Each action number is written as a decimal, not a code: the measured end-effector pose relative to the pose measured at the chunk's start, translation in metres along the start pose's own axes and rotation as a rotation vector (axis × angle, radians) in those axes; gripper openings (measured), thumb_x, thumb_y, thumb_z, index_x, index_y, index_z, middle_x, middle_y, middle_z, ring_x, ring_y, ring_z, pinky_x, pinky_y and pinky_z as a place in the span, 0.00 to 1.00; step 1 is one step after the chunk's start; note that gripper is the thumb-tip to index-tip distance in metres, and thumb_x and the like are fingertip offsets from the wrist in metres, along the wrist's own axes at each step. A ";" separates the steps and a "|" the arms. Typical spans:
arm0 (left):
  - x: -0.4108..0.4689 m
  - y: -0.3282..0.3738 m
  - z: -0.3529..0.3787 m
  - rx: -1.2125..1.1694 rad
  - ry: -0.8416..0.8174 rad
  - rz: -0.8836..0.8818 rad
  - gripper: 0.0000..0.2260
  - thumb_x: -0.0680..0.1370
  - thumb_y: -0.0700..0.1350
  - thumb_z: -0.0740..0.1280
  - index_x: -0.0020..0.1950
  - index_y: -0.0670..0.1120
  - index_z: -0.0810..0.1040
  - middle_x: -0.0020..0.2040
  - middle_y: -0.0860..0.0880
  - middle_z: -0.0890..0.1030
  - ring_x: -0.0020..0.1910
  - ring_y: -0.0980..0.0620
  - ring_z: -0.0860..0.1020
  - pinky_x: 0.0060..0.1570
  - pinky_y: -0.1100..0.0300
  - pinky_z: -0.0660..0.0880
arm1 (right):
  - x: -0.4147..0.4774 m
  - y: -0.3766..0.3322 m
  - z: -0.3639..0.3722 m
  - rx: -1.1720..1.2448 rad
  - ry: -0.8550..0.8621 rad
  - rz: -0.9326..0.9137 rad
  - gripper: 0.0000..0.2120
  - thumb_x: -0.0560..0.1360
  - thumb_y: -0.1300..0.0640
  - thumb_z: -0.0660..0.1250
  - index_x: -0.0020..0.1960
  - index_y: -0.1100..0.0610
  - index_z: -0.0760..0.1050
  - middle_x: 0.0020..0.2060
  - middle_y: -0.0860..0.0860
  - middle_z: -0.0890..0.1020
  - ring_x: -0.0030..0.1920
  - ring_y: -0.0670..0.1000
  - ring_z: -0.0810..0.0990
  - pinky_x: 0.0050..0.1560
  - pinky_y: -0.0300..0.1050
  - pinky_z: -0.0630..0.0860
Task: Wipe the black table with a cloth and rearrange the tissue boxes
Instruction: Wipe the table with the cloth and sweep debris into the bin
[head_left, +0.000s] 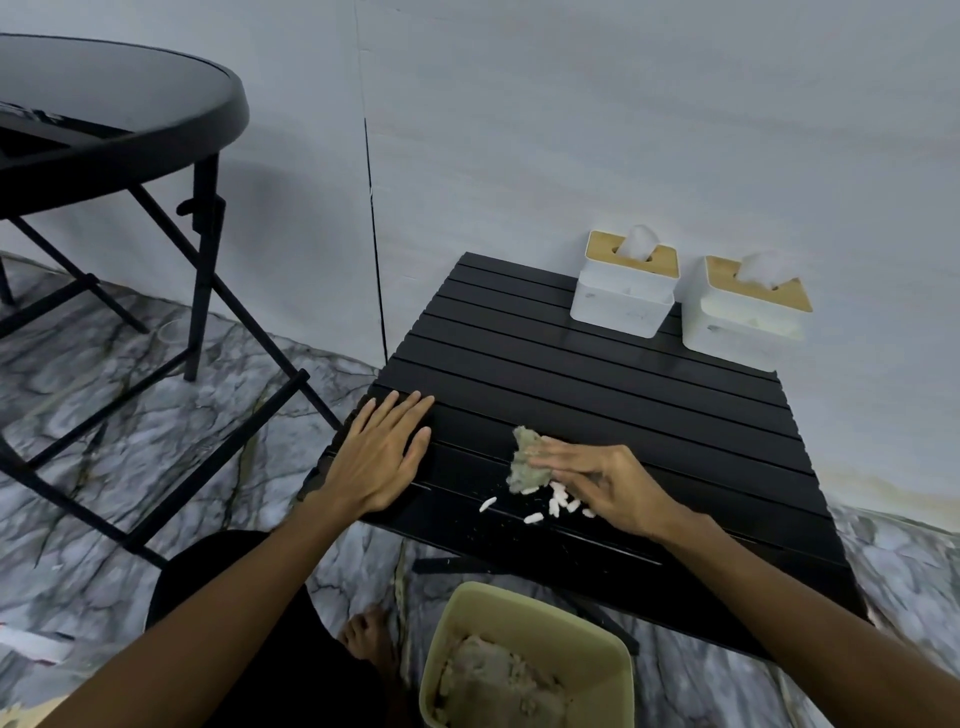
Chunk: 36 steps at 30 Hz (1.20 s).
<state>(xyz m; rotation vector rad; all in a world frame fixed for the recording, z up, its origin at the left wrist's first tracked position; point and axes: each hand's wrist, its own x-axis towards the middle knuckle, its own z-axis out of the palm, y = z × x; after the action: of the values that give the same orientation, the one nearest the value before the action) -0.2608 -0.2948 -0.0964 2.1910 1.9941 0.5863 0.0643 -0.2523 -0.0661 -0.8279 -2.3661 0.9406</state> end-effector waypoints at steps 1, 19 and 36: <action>0.000 0.000 0.000 0.001 -0.004 -0.003 0.27 0.82 0.59 0.43 0.79 0.53 0.57 0.79 0.52 0.61 0.79 0.53 0.53 0.78 0.52 0.46 | -0.001 0.000 -0.004 0.036 0.045 0.025 0.15 0.82 0.62 0.66 0.67 0.53 0.79 0.67 0.47 0.80 0.72 0.48 0.75 0.72 0.44 0.71; 0.001 -0.001 0.000 0.002 -0.020 -0.013 0.28 0.81 0.58 0.43 0.78 0.51 0.62 0.79 0.53 0.60 0.79 0.53 0.53 0.77 0.53 0.48 | 0.043 -0.023 0.034 -0.058 -0.120 -0.206 0.16 0.82 0.65 0.65 0.68 0.58 0.78 0.68 0.51 0.79 0.74 0.47 0.70 0.75 0.46 0.67; 0.000 0.001 -0.001 0.020 -0.034 -0.011 0.29 0.80 0.59 0.42 0.78 0.51 0.63 0.79 0.52 0.60 0.79 0.51 0.53 0.77 0.51 0.49 | 0.038 -0.046 0.046 -0.057 -0.227 -0.191 0.16 0.81 0.64 0.65 0.68 0.58 0.78 0.69 0.53 0.78 0.76 0.48 0.68 0.76 0.49 0.67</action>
<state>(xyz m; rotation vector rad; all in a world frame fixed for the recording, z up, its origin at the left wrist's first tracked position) -0.2607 -0.2951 -0.0953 2.1850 2.0026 0.5262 -0.0071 -0.2740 -0.0554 -0.5255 -2.6213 0.9333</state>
